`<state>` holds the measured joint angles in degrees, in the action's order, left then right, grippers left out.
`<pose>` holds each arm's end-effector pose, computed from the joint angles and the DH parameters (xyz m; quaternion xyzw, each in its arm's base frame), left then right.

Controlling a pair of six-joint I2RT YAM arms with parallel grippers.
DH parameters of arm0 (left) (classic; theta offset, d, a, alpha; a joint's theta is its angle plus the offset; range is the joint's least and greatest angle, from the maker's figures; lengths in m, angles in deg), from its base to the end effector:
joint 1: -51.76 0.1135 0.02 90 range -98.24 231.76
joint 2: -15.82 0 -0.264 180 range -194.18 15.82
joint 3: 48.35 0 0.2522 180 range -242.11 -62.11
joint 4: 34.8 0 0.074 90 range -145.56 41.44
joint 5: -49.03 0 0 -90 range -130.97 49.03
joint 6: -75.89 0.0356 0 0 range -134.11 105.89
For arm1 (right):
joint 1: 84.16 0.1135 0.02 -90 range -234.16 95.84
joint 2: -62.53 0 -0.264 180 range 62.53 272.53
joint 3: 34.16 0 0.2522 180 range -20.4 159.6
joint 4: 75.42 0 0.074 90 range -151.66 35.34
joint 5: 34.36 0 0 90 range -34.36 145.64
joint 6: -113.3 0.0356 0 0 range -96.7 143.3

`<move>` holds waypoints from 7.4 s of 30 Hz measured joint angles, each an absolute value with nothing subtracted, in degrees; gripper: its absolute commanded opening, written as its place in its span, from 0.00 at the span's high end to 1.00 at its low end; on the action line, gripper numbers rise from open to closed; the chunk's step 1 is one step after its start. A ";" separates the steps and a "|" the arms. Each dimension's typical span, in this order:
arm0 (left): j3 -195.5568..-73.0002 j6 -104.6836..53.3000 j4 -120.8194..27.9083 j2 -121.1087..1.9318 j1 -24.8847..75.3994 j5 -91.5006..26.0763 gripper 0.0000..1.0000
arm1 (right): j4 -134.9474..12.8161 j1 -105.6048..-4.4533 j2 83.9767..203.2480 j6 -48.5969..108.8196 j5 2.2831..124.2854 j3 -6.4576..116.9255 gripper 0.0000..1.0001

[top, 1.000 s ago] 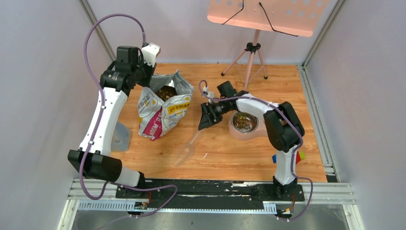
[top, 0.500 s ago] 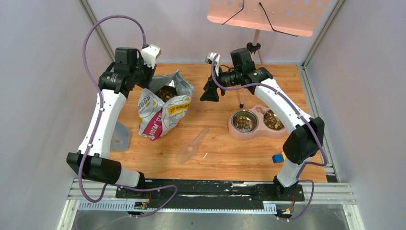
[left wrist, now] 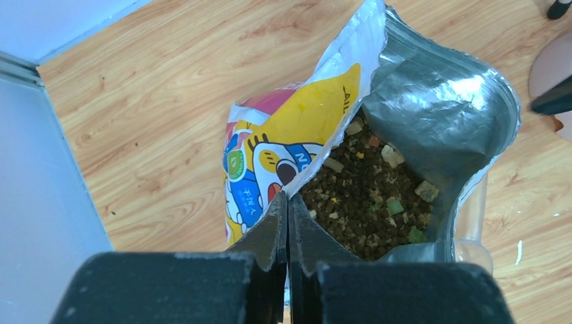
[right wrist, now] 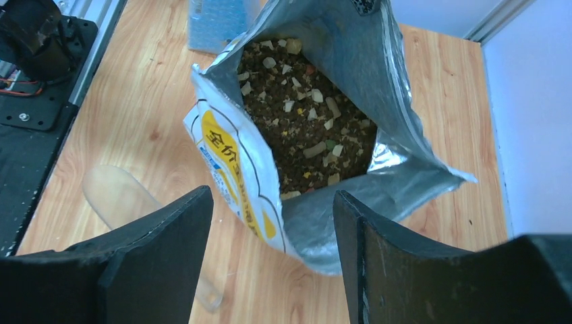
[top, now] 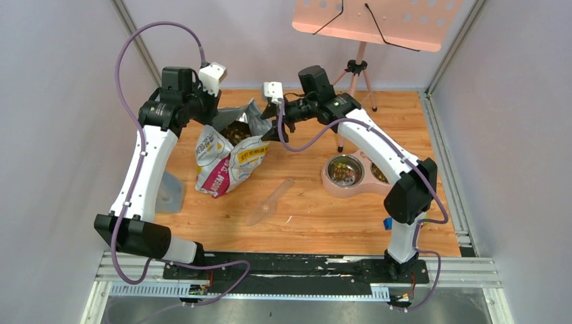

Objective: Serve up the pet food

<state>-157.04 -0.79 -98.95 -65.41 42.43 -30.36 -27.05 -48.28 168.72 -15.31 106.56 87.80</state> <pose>0.2860 -0.0536 0.4256 0.2154 0.8644 -0.0670 0.4493 0.3221 0.2671 0.3836 -0.6437 0.5055 0.3666 0.4424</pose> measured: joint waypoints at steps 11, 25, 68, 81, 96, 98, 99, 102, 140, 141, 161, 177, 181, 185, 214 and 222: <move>-157.09 -1.42 -99.15 -65.68 42.50 -27.78 1.00 | -27.36 -45.94 172.40 -20.41 104.66 89.00 0.36; -157.09 -1.18 -99.23 -65.68 42.50 -28.18 1.00 | -27.73 -45.92 172.61 -22.11 101.29 85.46 0.41; -178.92 -3.85 -104.48 -82.11 36.01 -30.65 1.00 | -27.68 -37.96 172.35 -16.21 95.74 88.48 1.00; -183.89 -4.88 -94.69 -78.62 33.08 -25.29 1.00 | -27.79 -37.35 172.11 -11.25 94.47 91.52 1.00; -179.75 0.15 -98.12 -72.80 37.89 -26.10 0.13 | -29.35 -37.33 172.05 -11.51 93.34 90.23 1.00; -178.84 2.71 -100.33 -69.57 41.45 -24.90 0.09 | -29.39 -37.33 172.05 -11.51 93.23 90.21 1.00; -178.44 3.97 -101.64 -67.77 43.22 -24.29 0.09 | -29.41 -37.35 172.05 -11.51 93.20 90.21 1.00; -178.07 9.29 -106.80 -62.51 46.24 -21.88 0.07 | -29.48 -37.35 172.05 -11.49 93.16 90.21 1.00; -155.71 39.56 -111.54 -63.56 46.94 -12.53 0.34 | -30.70 -38.31 172.05 -8.23 93.27 89.99 1.00; -155.54 39.56 -111.21 -63.56 47.11 -12.42 0.36 | -30.72 -38.31 172.05 -8.21 93.27 89.99 1.00; -155.10 43.45 -115.47 -65.76 51.05 -4.46 1.00 | -37.78 -38.97 171.50 -5.41 92.33 90.10 0.41; -151.08 34.79 -109.94 -62.62 51.09 -6.14 1.00 | -28.45 -62.05 161.45 -10.68 111.65 91.56 0.35; -150.60 33.42 -109.22 -62.14 51.07 -6.63 1.00 | -24.19 -61.06 162.47 -16.19 111.74 88.63 0.38; -150.25 32.48 -109.00 -61.74 51.05 -7.00 1.00 | -21.17 -60.82 163.85 -21.63 111.43 88.17 0.40; -149.94 30.99 -108.26 -61.63 51.05 -7.59 1.00 | -19.62 -55.82 172.68 -34.09 105.95 89.09 0.96; -149.64 32.89 -107.93 -60.78 51.59 -8.77 1.00 | -18.55 -56.19 172.64 -31.60 104.33 90.03 1.00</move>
<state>-149.64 32.89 -107.93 -60.78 51.59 -8.77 -18.55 -56.19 172.64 -31.60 104.33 90.03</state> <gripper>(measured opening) 0.009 0.028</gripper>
